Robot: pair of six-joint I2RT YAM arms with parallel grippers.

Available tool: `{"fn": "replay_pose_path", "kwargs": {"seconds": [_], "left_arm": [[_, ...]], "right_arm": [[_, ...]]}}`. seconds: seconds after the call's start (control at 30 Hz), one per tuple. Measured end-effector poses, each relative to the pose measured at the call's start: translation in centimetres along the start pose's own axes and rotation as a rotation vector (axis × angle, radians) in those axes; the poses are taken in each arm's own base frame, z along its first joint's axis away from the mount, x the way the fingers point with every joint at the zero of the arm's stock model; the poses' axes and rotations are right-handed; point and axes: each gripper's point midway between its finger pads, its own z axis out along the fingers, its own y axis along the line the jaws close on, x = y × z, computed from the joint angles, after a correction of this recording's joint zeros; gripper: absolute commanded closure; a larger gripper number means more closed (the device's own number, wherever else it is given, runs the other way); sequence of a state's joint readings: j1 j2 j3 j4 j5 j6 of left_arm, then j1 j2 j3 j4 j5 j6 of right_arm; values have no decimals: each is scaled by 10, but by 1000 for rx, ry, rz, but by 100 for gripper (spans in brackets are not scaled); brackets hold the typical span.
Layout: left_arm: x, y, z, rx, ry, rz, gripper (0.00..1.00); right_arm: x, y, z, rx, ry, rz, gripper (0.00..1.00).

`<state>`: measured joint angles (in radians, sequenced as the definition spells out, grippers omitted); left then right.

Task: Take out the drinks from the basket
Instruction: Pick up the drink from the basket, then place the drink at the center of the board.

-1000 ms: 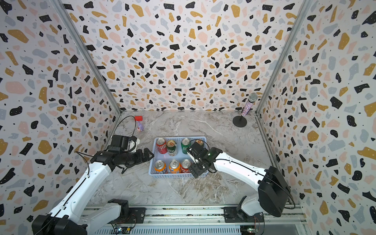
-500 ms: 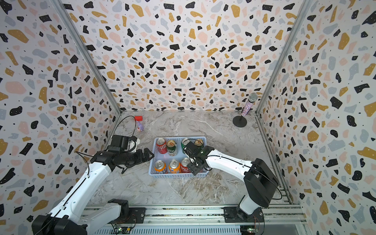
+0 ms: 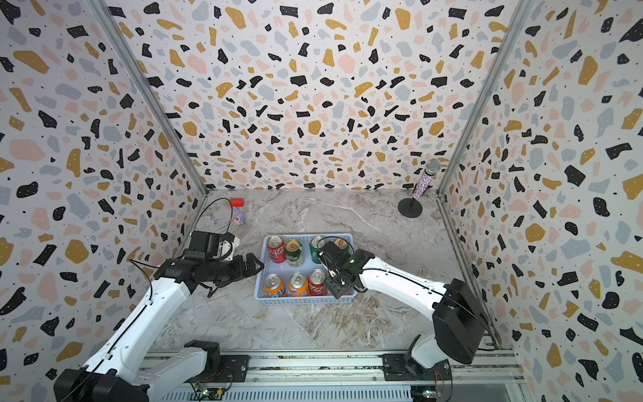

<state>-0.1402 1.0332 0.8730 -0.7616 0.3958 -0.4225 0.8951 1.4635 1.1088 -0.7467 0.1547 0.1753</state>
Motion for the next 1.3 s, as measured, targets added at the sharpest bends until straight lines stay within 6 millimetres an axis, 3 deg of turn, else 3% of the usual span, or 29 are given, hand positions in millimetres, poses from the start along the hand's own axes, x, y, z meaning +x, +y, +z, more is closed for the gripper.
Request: {"fn": "replay_pose_path", "kwargs": {"seconds": [0.33, 0.6, 0.83, 1.07, 1.2, 1.3], "left_arm": [[-10, -69, -17, 160, -39, 94, 0], [-5, -114, -7, 273, -16, 96, 0], [-8, -173, 3, 448, -2, 96, 0], [6, -229, 21, 535, 72, 157, 0], [19, -238, 36, 524, 106, 172, 0], [25, -237, 43, 501, 106, 175, 0]], "right_arm": [[-40, -20, -54, 32, -125, 96, 73], [-52, -47, -84, 78, -174, 173, 75], [-45, -68, -94, 104, -175, 224, 76], [-29, -90, -105, 137, -199, 285, 76], [-8, -99, -101, 158, -179, 327, 77], [12, -103, -85, 182, -130, 354, 77]]}}
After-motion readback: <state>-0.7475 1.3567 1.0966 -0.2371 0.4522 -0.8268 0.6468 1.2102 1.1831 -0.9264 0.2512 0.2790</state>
